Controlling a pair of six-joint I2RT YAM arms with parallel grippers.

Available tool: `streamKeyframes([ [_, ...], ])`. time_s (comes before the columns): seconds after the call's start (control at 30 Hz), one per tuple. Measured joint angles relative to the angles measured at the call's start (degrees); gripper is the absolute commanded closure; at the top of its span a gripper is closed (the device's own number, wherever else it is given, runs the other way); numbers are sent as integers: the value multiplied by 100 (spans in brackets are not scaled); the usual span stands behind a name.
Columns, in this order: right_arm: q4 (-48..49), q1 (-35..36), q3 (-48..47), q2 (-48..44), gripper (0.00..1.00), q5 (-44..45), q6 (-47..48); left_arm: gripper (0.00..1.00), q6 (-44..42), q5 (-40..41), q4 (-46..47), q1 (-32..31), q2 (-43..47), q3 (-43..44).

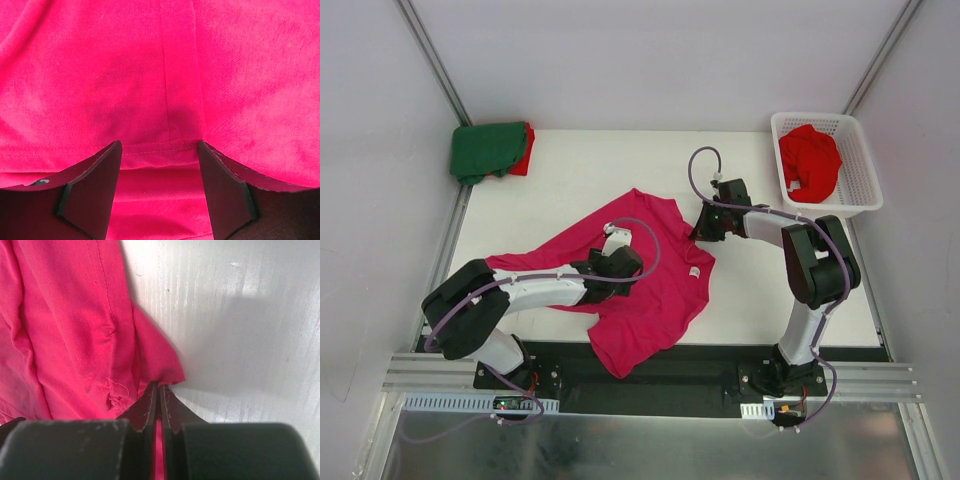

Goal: Fold and stack the t-shirts
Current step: Flatten out the tshirt

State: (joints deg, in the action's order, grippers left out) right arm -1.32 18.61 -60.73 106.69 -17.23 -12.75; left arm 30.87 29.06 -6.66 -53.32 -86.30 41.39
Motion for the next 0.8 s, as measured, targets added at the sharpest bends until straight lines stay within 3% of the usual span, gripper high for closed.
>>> streamKeyframes([
  [0.47,-7,-2,0,-2,99,0,44,43,-22,4,133,0,-271,181],
  [0.7,-55,-4,0,-22,99,2,87,53,-20,0,208,0,-354,225],
  [0.8,-74,-4,0,-24,99,2,96,62,-13,-2,243,0,-367,225],
])
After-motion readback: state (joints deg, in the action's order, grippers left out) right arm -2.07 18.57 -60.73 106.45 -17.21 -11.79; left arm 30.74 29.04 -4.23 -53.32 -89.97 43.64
